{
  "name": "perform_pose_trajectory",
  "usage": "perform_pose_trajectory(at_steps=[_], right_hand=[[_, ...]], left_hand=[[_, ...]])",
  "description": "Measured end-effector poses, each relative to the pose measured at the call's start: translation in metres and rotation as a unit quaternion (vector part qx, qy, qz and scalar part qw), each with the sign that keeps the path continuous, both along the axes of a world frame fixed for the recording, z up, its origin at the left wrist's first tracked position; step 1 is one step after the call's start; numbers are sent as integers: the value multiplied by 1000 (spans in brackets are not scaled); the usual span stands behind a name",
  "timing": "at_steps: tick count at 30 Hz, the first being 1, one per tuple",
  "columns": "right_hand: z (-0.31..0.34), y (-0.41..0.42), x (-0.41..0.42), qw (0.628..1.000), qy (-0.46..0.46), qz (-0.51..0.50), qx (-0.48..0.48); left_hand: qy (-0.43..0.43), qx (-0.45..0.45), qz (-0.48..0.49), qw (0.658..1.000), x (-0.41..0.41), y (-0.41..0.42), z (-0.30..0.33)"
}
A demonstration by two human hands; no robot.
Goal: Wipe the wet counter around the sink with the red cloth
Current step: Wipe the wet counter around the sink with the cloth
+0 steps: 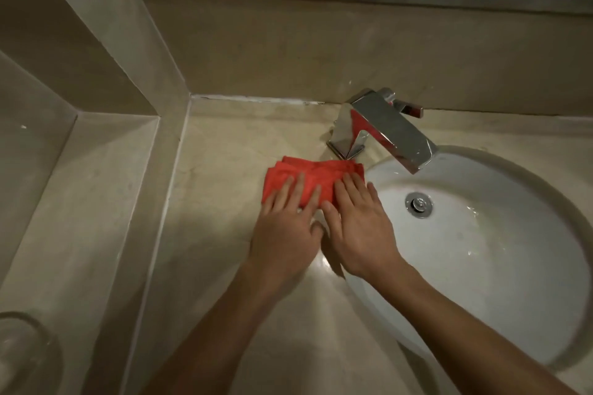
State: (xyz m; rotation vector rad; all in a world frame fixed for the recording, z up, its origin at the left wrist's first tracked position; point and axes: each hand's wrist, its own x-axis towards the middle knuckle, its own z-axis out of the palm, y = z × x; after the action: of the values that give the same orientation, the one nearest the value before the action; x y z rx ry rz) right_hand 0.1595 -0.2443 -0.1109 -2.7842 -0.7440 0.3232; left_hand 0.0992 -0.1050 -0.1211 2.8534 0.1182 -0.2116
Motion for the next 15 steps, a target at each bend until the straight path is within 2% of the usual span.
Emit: perform_pose_trajectory(at_steps=[3, 8, 15], right_hand=[[-4, 9, 11, 1000, -28, -13, 5], [-11, -14, 22, 998, -49, 37, -6], [-10, -43, 53, 994, -99, 33, 21]], left_hand=[[-28, 26, 15, 999, 20, 7, 0], [-53, 48, -17, 997, 27, 2, 4], [-54, 0, -37, 998, 44, -27, 7]])
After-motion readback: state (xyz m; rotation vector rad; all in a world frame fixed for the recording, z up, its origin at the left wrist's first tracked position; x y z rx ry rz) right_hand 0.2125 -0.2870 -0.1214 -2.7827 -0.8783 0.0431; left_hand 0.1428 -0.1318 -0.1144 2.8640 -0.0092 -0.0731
